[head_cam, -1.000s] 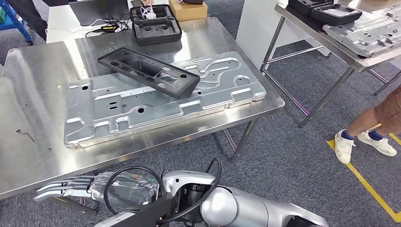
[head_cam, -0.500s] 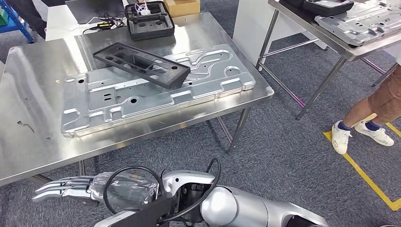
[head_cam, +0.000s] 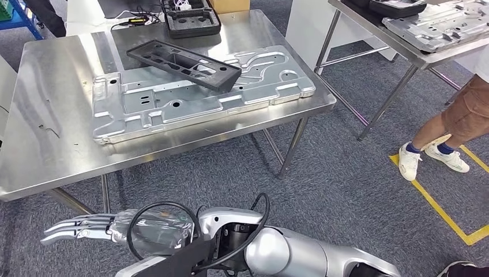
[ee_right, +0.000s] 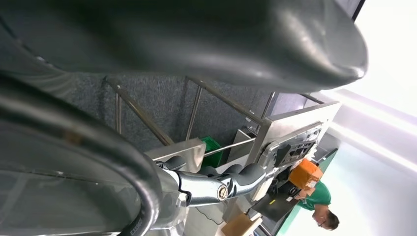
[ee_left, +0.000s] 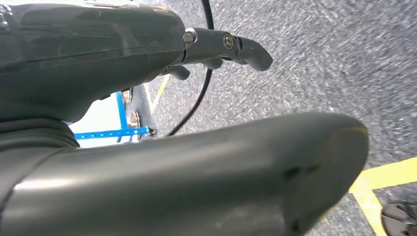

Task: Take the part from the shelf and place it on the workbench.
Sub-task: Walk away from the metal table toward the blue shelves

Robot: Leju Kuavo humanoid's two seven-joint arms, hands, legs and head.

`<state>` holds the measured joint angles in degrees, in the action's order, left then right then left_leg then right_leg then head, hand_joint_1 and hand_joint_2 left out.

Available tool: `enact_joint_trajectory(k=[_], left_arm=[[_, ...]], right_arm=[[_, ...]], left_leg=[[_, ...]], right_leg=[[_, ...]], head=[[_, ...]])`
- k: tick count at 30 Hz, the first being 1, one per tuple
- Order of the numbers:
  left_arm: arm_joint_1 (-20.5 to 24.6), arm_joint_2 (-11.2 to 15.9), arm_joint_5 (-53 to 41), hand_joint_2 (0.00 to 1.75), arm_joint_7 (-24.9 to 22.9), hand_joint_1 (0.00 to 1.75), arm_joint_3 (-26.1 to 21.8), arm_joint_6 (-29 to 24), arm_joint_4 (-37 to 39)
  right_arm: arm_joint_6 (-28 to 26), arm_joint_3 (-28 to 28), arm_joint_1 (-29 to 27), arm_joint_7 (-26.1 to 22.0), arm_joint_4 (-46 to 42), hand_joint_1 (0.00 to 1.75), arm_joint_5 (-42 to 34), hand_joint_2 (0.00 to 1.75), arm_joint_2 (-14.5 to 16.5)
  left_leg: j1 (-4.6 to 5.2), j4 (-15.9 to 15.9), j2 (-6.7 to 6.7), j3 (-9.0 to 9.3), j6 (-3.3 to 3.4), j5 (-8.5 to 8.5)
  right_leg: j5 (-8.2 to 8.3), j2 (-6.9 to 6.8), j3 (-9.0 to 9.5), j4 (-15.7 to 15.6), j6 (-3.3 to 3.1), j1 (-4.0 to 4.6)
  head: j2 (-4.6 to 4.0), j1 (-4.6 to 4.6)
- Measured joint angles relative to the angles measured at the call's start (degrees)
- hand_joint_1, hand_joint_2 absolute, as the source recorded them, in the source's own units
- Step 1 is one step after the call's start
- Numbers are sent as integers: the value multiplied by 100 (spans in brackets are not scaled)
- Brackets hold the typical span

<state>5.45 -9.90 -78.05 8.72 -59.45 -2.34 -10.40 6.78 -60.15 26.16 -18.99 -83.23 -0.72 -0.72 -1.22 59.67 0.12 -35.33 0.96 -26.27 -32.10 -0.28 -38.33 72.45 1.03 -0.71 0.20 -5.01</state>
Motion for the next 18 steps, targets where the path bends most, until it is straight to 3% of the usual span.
enact_joint_trajectory(k=[1, 3, 5, 7, 8, 10, 12, 13, 14, 16, 18], left_arm=[[2, -2, 2, 0, 0, 0, 0, 0, 0], [5, -7, 4, 0, 0, 0, 0, 0, 0], [7, -11, 4, 0, 0, 0, 0, 1, 1], [8, -12, 7, 0, 1, 0, 0, 2, 2], [7, -12, 10, 0, 2, 0, 1, 2, 2], [4, -11, 20, 0, 1, 0, 1, 2, 2], [0, -9, 24, 0, 0, 0, 0, 1, 2], [-1, -9, 24, 0, 1, 0, 0, 1, 2], [0, -8, 24, 0, 1, 0, 0, 0, 2], [3, -5, 25, 0, 1, 0, 0, 0, 1], [11, -4, 27, 0, 1, 0, 0, 1, 1]], right_arm=[[0, 1, 4, -1, -1, 0, 0, 0, 1], [-1, 4, 22, -3, -4, 0, 0, 0, 5], [-3, 7, 36, -5, -8, 0, 0, 0, 8], [-4, 7, 38, -6, -9, 0, 0, 0, 9], [-4, 7, 39, -7, -9, 0, -1, 0, 10], [-4, 5, 37, -7, -9, 0, -2, 0, 11], [-4, 2, 28, -7, -9, 0, -2, 0, 11], [-4, 0, 24, -7, -9, 0, -2, 0, 10], [-4, -1, 20, -7, -9, 0, -2, 0, 10], [-4, -1, 15, -7, -9, 0, -2, 0, 10], [-4, 1, 15, -7, -10, 0, -2, 0, 10]], left_leg=[[10, 0, -3, -48, -7, 46], [25, -4, -10, -112, -45, 130], [16, -29, -8, -137, -112, 218], [0, -48, -4, -157, -180, 263], [-1, 9, -4, -188, -201, 181], [-8, 463, -6, -333, -222, -275], [-12, 1211, -8, -508, -241, -754], [-20, 1478, -7, -533, -253, -830], [-33, 1555, -6, -472, -265, -773], [-75, 1076, -3, -47, -297, -473], [-89, 310, -12, 457, -318, -399]], right_leg=[[142, 1, 290, -376, -36, 15], [209, 4, 843, -1186, -112, 69], [162, 5, 1038, -1548, -147, 122], [255, -1, 984, -1609, -163, 108], [315, -6, 947, -1636, -194, 86], [440, -18, 845, -1674, -275, 53], [549, -18, 702, -1667, -319, 64], [604, -17, 628, -1662, -316, 66], [652, -17, 556, -1651, -303, 63], [724, -17, 409, -1587, -261, 48], [763, -16, 268, -1473, -206, 52]], head=[[0, 0], [0, 1], [0, 1], [0, 2], [0, 6], [0, 13], [0, 15], [0, 16], [0, 16], [0, 16], [0, 15]])
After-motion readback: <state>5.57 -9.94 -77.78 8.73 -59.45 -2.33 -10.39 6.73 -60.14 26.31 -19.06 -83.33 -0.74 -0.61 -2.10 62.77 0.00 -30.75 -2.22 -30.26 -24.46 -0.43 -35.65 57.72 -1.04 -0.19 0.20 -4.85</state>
